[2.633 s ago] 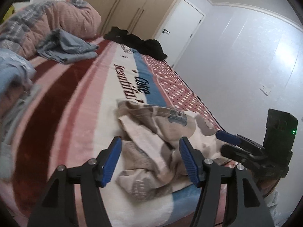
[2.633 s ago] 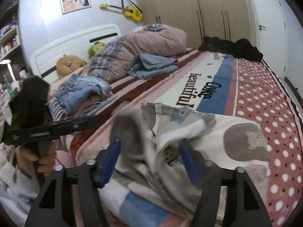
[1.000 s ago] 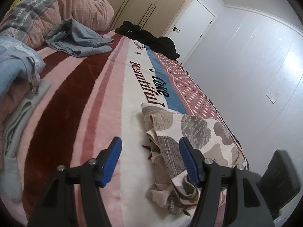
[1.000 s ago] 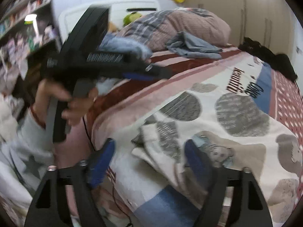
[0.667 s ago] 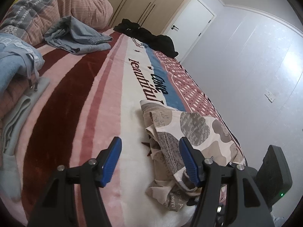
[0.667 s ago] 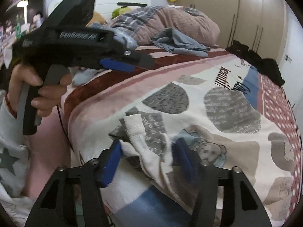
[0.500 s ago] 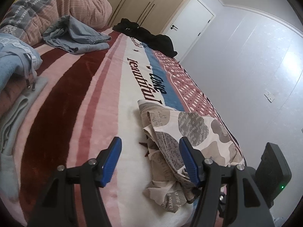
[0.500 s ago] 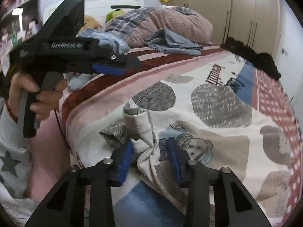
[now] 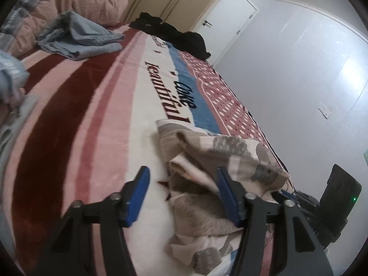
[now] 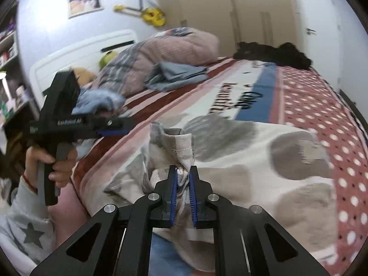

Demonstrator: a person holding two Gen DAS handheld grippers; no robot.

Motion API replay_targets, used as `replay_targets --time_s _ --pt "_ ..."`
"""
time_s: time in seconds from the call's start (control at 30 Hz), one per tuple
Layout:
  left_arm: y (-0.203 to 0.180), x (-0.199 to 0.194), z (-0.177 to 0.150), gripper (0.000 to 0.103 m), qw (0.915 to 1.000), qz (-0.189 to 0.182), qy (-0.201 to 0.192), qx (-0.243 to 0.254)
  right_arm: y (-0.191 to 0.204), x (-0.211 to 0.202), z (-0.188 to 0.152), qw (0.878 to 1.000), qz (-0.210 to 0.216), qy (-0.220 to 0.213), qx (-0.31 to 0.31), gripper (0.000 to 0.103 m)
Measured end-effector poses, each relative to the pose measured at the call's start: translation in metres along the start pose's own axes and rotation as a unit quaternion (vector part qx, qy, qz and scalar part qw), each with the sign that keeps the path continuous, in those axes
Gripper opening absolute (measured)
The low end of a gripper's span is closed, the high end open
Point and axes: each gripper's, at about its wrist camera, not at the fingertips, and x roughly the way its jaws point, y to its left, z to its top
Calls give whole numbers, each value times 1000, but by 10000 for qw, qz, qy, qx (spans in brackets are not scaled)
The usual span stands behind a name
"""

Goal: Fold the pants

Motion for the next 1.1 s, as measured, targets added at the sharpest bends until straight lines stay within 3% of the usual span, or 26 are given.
replay_targets --time_s 0.03,0.1,0.3,0.43,0.67,0.7,0.77,0.83,0.97,1.1 --pt "-1 4 1 42 10000 -54 66 -3 -5 -3 0 10000 16 -19 68 5" --pt "-5 11 1 39 9995 -238 197 -42 -11 -10 -1 9998 13 -75 175 5" --pt "-13 23 4 39 9989 -314 318 -102 -18 -15 -2 9994 158 -114 296 5" --pt "-7 24 8 45 9964 -698 295 -373 -12 -17 -5 9993 277 -106 226 5" --pt "-11 23 5 46 9974 -573 346 -249 -5 -15 -7 9993 337 -86 154 5" --pt "-11 24 5 44 9977 -536 344 -247 -4 -15 -7 9992 366 -84 166 5" --pt "-10 29 6 29 9979 -419 400 -275 -4 -13 -6 9989 426 -75 157 5" --pt "-11 34 6 6 9986 -229 431 -221 -2 -14 -7 9988 474 -64 117 5" --pt "-12 32 8 2 9993 184 323 17 7 -15 -9 9984 558 -43 40 5" --pt "-12 25 23 2 9996 186 159 109 19 -13 -12 9972 751 -8 -49 5"
